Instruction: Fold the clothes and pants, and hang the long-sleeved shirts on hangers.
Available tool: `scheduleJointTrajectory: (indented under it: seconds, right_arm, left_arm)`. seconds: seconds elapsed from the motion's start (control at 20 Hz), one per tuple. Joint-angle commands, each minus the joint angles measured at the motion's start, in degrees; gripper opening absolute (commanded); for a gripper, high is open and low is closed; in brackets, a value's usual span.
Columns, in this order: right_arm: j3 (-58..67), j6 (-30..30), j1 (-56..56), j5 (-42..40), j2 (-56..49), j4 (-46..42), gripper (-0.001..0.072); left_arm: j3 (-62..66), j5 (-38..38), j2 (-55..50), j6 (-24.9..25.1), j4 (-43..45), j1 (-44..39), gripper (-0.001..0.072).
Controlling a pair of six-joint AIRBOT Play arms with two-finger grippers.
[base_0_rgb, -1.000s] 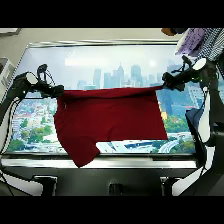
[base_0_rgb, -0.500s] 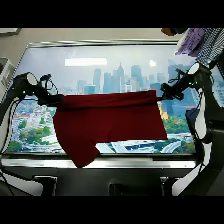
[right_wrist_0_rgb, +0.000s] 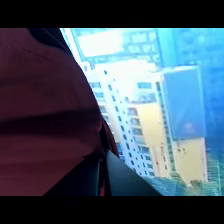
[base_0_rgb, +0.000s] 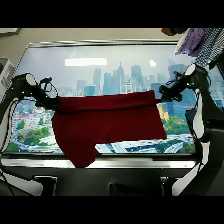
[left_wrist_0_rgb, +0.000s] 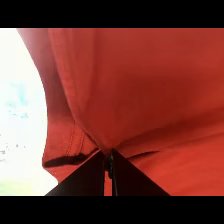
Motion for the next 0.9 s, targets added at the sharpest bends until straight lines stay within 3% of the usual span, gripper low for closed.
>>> scheduleJointTrajectory:
  seconds: [0.0, 0.05, 0.1, 0.15, 0.2, 0.25, 0.3, 0.35, 0.55, 0.85]
  right_arm:
    - [0.0, -0.2, 2.4, 1.9, -1.1, -1.0, 0.0024]
    - [0.0, 0.8, 2.7, 2.4, -1.4, -2.3, 0.0025]
    - [0.0, 1.1, 3.0, 2.9, -1.5, -3.1, 0.0052]
    - [0.0, 1.0, 3.0, 3.6, -1.5, -3.2, 0.0144]
    - [0.0, 0.7, 3.0, 4.9, -1.4, -3.1, 0.0236]
    - [0.0, -1.7, 2.8, 7.0, -1.1, -3.1, 0.0310]
    - [0.0, -3.1, 1.9, 8.6, -0.3, -2.6, 0.0452]
    - [0.0, -3.9, 0.4, 8.7, 1.0, 0.0, 0.0486]
    - [-2.4, -9.8, -10.5, 7.8, 8.7, 10.0, 0.0484]
    - [-29.0, -16.6, -19.2, -0.4, 23.2, 19.0, 0.0484]
  left_arm:
    - [0.0, -1.1, -0.9, 0.7, -0.1, -0.9, 0.0018]
    - [0.0, -0.9, -1.0, -0.2, -0.1, -1.2, 0.0055]
    - [0.0, -0.4, -1.0, -1.4, 0.0, -1.4, 0.0220]
    - [0.0, -0.1, -0.9, -2.9, 0.0, -1.4, 0.0412]
    - [0.0, -0.3, -0.5, -3.1, 0.0, -1.3, 0.0462]
    - [0.0, -1.0, 0.2, -2.9, 0.1, -1.0, 0.0462]
    - [0.0, -1.9, 1.4, -2.9, 0.1, -0.5, 0.0462]
    - [0.0, -3.0, 3.0, -3.1, -0.3, 0.5, 0.0462]
    - [-9.5, -3.5, 14.5, -2.4, -7.9, 9.0, 0.0462]
    - [-50.3, 3.2, 39.9, -2.4, -23.1, 21.9, 0.0461]
